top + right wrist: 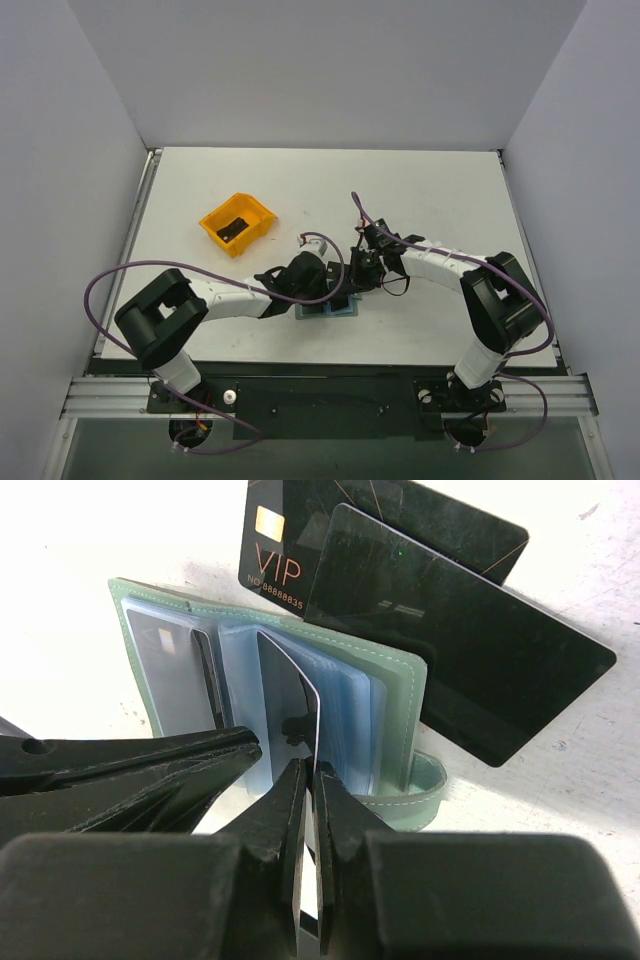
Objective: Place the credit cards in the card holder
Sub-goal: Turn over the card slot in the card holder.
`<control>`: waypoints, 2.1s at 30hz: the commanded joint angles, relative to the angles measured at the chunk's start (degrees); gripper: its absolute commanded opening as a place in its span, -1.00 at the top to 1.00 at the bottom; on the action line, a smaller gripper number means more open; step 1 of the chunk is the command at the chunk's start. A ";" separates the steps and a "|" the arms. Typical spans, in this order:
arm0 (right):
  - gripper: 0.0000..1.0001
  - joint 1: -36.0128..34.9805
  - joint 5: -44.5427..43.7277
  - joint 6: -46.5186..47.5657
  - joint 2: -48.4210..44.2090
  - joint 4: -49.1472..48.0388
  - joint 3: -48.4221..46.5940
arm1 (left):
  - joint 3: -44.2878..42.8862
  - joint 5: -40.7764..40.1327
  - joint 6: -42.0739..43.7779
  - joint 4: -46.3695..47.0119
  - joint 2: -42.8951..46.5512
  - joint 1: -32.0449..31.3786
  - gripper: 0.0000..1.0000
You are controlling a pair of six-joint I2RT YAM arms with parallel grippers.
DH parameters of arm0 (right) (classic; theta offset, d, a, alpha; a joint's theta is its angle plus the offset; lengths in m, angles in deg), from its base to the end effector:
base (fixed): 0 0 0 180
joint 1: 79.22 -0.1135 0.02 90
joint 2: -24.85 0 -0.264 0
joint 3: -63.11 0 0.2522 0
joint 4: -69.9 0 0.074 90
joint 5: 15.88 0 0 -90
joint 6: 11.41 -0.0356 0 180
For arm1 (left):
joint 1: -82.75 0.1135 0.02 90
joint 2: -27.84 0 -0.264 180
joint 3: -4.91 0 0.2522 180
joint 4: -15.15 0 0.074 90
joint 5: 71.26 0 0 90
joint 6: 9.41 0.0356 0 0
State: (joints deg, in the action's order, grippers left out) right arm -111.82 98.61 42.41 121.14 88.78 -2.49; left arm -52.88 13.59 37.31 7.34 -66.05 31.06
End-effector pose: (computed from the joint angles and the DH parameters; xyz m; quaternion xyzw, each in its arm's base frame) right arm 0.2741 0.1928 0.1662 -0.0446 0.9189 0.3550 0.1662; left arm 0.2012 -0.2495 0.1524 0.0499 0.9181 -0.2603 0.2947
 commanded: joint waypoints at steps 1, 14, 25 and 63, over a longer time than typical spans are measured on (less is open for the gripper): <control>1.00 0.17 -1.38 0.24 1.09 1.55 1.65 | -2.47 -1.17 -0.30 0.73 -0.68 -0.09 1.00; 1.00 1.05 -1.20 0.68 -3.21 1.64 2.09 | 1.31 -3.37 -2.41 -3.93 -0.77 0.79 1.00; 1.00 2.71 -3.13 1.99 -8.31 4.19 2.53 | 5.18 -3.64 -4.26 -3.58 -0.77 0.79 1.00; 1.00 5.18 5.92 2.96 -8.23 -1.25 6.83 | 5.10 -3.11 -4.52 -2.79 -1.12 0.79 1.00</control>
State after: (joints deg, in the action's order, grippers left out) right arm -106.57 101.69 45.21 113.34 89.37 3.13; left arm -49.36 11.69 31.71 10.84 -65.92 31.46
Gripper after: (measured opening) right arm 0.004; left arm 0.019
